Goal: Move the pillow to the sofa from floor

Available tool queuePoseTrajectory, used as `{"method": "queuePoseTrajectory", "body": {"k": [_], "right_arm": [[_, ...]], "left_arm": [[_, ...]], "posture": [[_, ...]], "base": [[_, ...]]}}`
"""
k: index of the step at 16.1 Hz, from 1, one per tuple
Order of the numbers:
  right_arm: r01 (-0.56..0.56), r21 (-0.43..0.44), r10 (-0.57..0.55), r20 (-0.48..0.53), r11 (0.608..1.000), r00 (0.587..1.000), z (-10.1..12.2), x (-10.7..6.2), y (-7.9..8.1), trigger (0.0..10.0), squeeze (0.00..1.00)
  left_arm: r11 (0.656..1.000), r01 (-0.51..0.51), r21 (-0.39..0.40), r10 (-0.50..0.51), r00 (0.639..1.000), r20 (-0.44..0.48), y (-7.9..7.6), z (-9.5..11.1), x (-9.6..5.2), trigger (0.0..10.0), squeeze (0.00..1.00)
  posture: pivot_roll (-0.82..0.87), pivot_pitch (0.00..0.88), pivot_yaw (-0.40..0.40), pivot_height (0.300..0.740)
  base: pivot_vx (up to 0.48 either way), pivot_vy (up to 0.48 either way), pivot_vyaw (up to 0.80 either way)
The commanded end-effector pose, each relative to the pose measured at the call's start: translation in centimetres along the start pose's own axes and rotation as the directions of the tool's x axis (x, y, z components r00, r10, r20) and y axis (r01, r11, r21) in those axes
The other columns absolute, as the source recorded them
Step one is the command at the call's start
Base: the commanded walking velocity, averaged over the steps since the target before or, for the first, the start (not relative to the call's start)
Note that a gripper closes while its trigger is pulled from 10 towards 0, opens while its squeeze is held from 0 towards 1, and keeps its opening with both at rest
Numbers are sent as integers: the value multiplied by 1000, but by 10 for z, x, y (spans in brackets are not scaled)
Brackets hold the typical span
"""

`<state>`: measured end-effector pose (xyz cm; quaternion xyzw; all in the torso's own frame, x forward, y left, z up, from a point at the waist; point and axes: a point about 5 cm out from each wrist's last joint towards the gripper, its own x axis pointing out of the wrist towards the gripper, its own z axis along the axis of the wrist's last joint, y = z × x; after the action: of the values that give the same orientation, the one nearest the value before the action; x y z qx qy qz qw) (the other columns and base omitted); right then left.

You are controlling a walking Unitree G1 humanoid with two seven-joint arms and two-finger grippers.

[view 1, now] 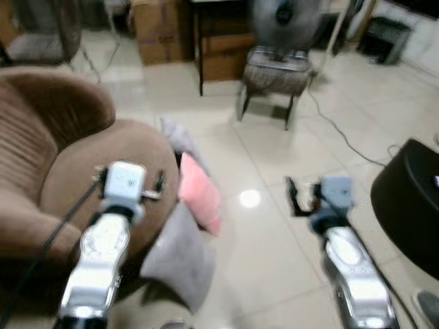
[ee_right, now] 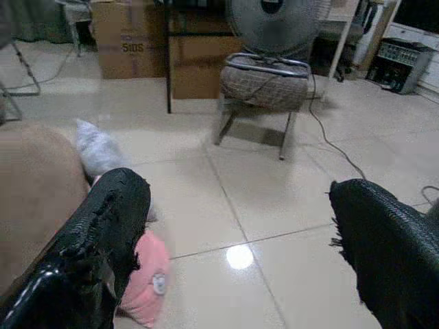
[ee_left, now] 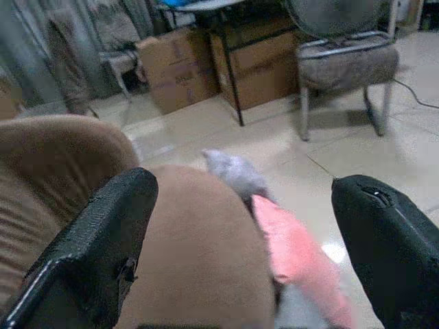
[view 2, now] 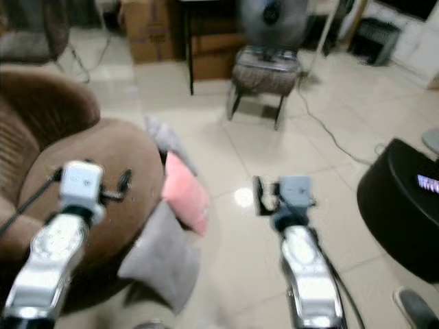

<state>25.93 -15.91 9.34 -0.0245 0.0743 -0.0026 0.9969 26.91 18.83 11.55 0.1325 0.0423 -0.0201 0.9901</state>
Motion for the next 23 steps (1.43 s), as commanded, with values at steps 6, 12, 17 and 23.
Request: {"method": "queuePoseTrajectory", "body": {"k": [6, 12, 17, 23], "right_arm": [[36, -20, -36, 1, 999, 999, -1, 1, -10, 10000, 0], [29, -22, -29, 7, 999, 1000, -1, 1, -9, 10000, 0], [12, -49, -11, 21, 999, 1000, 1, 2, -8, 10000, 0], [15, -59, -14, 4, 998, 1000, -1, 4, -8, 10000, 0]], "left_arm": [[1000, 23, 21, -24, 999, 32, -9, 6, 3, 10000, 0], [999, 28, 45, -29, 999, 42, -12, 4, 2, 10000, 0], [999, 26, 41, -29, 998, 53, -12, 6, 3, 10000, 0], [999, 36, 34, -38, 998, 52, -15, 6, 4, 10000, 0]], "posture": [[-8, 0, 6, 740], [-9, 0, 6, 740], [-9, 0, 4, 740], [-14, 0, 1, 740]], "base": [[0, -240, 0], [0, 0, 0], [48, 0, 0], [242, 0, 267]]}}
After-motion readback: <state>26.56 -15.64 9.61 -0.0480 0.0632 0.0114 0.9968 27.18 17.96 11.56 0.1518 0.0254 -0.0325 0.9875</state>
